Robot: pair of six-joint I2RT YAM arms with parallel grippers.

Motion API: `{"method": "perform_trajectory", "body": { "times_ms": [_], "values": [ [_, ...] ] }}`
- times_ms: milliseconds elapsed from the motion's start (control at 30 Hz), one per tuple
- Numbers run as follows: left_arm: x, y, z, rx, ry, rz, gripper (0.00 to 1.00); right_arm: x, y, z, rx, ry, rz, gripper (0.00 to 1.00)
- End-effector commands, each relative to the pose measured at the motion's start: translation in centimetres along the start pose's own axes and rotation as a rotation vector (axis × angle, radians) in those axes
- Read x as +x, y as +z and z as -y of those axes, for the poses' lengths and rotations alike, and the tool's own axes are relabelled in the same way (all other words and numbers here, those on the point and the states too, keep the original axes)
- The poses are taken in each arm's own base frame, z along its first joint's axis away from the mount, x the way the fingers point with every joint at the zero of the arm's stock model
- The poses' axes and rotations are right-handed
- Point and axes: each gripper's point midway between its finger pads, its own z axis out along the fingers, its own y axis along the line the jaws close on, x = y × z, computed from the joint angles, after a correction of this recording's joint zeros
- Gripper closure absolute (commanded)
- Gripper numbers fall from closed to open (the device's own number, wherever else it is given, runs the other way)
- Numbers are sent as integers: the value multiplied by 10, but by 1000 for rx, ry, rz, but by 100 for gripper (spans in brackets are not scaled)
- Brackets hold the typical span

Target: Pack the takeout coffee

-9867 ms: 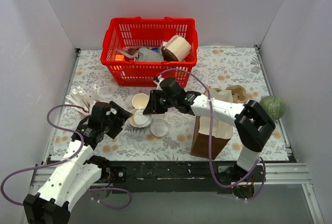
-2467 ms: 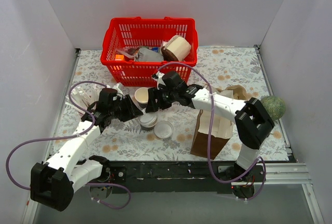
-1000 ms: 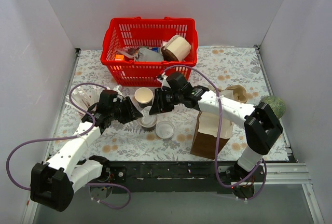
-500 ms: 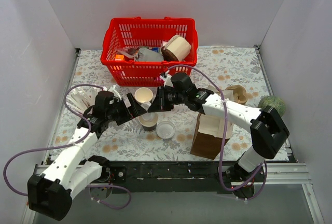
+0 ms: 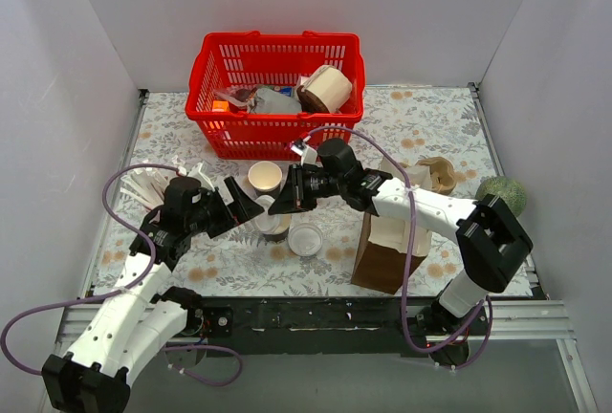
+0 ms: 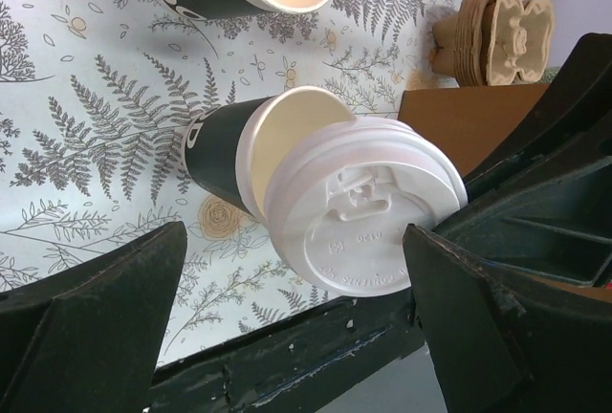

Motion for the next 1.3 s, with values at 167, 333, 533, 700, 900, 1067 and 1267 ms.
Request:
{"method": "perform_trajectory", "body": {
  "times_ms": [167, 333, 533, 700, 900, 1067, 1267],
  "values": [
    [-2, 5, 1, -10, -18, -8, 2, -3, 11, -8, -95, 20, -18, 89],
    [0, 11, 0, -4, -28, -18, 2, -7, 14, 2, -58, 19, -2, 88],
    [0, 15, -2, -11, -36, -24, 2, -11, 4, 18, -20, 44, 32, 87],
    [3, 19, -5, -20, -43, -39, 2, -9, 2, 24, -30, 65, 25, 85],
    [3, 23, -6, -22, -51, -46, 2, -11, 0, 30, -17, 72, 36, 80],
    [2, 25, -3, -14, -47, -48, 3, -17, -4, 13, -71, 41, 44, 82],
    [-1, 21, 1, 3, -42, -31, 2, -23, -14, -6, -98, 4, 65, 81]
  ]
}}
